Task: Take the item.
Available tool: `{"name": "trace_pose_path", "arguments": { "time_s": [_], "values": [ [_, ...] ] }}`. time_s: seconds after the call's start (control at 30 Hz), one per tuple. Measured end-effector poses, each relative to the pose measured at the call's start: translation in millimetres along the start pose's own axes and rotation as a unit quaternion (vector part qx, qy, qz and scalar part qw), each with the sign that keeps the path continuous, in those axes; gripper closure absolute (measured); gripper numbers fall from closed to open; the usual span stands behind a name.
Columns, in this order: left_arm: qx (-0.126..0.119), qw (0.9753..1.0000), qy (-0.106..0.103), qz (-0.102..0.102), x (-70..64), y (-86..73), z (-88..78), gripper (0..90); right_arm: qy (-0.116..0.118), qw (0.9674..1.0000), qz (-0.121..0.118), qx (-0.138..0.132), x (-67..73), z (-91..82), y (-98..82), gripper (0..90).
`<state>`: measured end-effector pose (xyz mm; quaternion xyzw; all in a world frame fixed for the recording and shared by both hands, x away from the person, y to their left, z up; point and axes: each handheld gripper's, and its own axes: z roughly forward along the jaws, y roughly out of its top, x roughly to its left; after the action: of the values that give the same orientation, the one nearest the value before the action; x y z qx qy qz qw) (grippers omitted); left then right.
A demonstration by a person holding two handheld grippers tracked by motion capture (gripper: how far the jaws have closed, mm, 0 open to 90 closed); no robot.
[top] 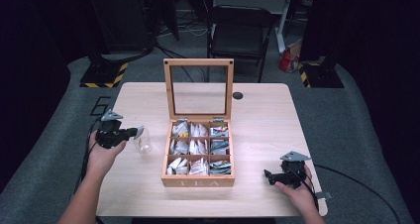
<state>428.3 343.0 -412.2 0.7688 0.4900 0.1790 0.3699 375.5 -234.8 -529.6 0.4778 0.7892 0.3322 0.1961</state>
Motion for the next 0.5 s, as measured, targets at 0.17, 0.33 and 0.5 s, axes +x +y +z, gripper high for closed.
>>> {"name": "trace_pose_path", "arguments": {
  "time_s": [0.17,0.33,0.5],
  "values": [
    [0.001,1.0,0.001,-0.001,1.7,0.0,-1.1,84.1,0.0,1.0,0.0,0.0,0.0,0.0,0.0,0.0],
    [-0.002,1.0,0.002,-0.003,2.0,-0.6,-2.2,81.8,0.0,1.0,0.0,0.0,0.0,0.0,0.0,0.0],
    [-0.002,1.0,0.0,-0.006,2.7,-0.5,-4.0,79.7,0.0,1.0,0.0,0.0,0.0,0.0,0.0,0.0]
  ]
}}
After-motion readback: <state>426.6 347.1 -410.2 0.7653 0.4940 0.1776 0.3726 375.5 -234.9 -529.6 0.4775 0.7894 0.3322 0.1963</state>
